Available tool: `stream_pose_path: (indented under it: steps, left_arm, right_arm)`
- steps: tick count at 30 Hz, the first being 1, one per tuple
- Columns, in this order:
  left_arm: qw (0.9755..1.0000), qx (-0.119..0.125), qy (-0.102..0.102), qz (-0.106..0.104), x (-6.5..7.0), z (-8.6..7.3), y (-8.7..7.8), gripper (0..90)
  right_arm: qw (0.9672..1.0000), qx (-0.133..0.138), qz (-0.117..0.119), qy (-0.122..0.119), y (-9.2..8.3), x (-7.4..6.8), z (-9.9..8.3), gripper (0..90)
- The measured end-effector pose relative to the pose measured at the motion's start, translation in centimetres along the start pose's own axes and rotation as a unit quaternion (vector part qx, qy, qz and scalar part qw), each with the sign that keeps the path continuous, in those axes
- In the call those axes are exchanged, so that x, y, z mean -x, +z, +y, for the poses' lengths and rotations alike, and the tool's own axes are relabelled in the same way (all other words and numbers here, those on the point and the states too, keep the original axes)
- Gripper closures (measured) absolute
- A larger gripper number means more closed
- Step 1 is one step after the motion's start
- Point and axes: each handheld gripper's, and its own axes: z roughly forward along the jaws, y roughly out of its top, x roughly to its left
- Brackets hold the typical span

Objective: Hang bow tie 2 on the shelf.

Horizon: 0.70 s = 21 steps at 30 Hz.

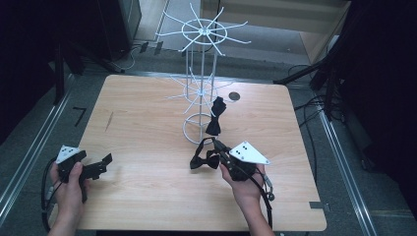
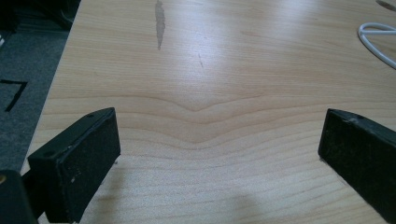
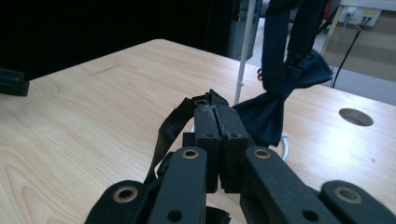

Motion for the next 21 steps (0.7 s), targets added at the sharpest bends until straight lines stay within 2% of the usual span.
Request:
stream_pose_path:
  steps: [14,21]
  left_arm:
    - [1.0,0.0,0.0,0.0,0.0,0.0,0.0,0.0]
    - [1.0,0.0,-0.001,0.0,0.0,0.0,0.0,0.0]
  right_arm:
    - [0.9993,0.034,-0.01,0.004,-0.4,0.6,2.3,90.0]
    - [0.9988,0.046,-0.017,-0.004,-0.8,1.1,3.4,90.0]
